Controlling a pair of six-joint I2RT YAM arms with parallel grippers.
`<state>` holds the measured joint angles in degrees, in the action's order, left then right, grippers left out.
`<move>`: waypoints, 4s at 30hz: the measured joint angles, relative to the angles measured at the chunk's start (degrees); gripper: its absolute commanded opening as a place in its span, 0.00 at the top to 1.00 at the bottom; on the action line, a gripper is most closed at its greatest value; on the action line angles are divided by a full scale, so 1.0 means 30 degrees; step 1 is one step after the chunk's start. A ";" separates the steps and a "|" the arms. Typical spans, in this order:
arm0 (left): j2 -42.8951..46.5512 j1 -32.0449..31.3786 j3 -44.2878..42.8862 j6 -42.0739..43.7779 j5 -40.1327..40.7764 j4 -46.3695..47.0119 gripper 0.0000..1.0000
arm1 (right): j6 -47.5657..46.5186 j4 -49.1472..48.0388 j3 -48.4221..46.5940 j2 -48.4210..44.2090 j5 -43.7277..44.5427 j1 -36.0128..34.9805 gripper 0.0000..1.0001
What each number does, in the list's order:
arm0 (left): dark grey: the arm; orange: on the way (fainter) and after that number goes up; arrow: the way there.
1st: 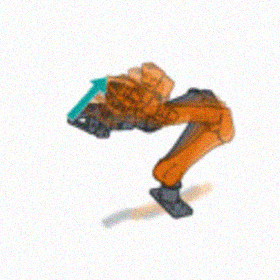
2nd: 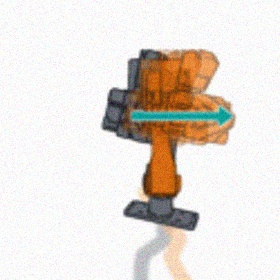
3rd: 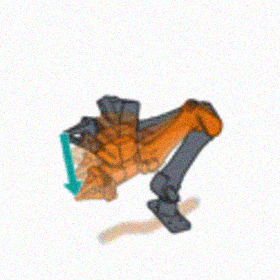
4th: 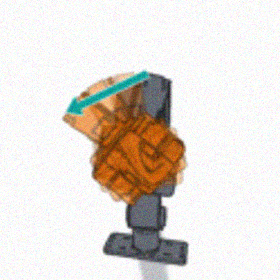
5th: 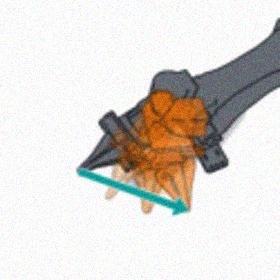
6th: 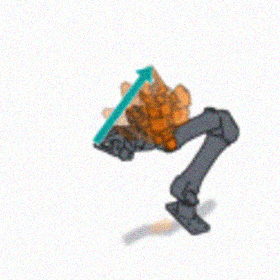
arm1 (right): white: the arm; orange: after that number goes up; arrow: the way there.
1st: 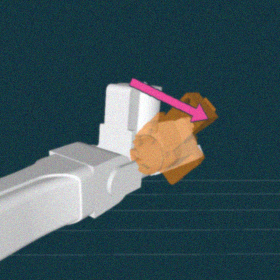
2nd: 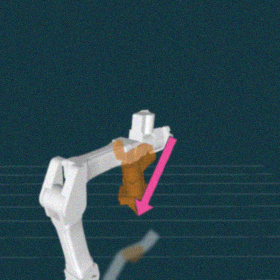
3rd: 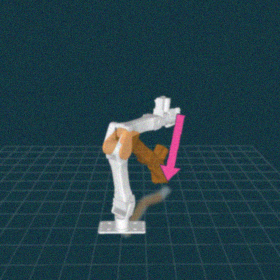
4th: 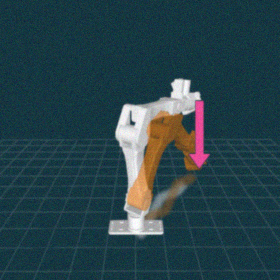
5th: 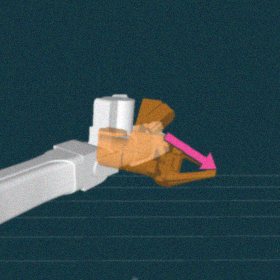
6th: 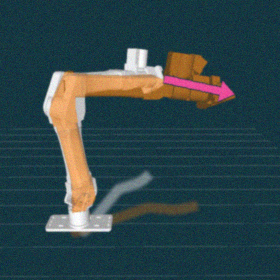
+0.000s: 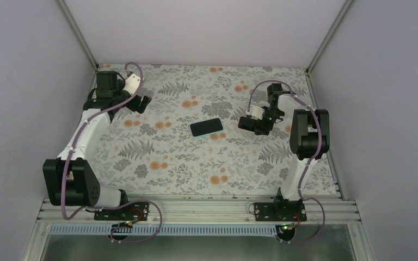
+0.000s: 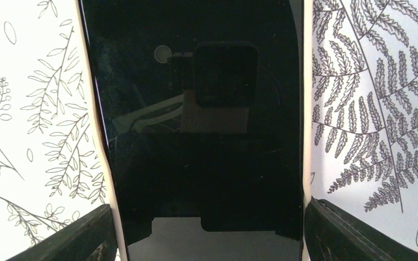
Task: Take the phone out of the phone case
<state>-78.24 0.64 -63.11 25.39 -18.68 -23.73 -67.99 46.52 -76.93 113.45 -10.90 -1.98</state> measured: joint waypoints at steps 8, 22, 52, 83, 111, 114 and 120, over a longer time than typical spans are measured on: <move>-0.1821 -0.1632 -0.3300 0.0838 -0.0576 -0.1923 0.00 | 0.0066 0.0291 -0.0991 0.0925 0.0044 -0.0066 0.00; -0.2892 -0.2135 -0.2514 0.0816 -0.0940 -0.1872 0.00 | 0.0138 0.0138 -0.0605 0.0627 0.0175 -0.0131 0.28; -2.0939 -0.6390 -2.2658 -0.0146 -1.3981 -1.6874 0.00 | 0.6215 -0.4750 0.0357 -0.3177 -0.0248 -0.4947 0.35; -2.1770 -0.6492 -2.4072 -0.0889 -1.4790 -1.8119 0.87 | 0.8488 -0.4940 -0.2586 -0.1559 0.1268 -0.9049 0.34; -1.2597 -0.7009 -1.7660 0.4743 -1.0513 -1.5446 0.98 | 0.2477 0.2623 -0.2215 -0.7140 -1.0047 -0.2375 0.00; -0.8612 -0.7548 -1.3384 0.5399 -0.9464 -1.2801 0.98 | 0.1260 0.4233 -0.2885 -0.5756 -1.1453 -0.1909 0.00; -0.6018 -0.8553 -0.9267 0.5836 -0.8014 -0.9384 0.98 | 0.0175 0.5763 -0.3235 -0.3585 -1.2764 -0.2069 0.00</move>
<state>-96.29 -25.02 -90.91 42.89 -42.72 -51.88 -67.46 63.81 -86.63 102.69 -49.19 -8.19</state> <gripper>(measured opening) 0.113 0.997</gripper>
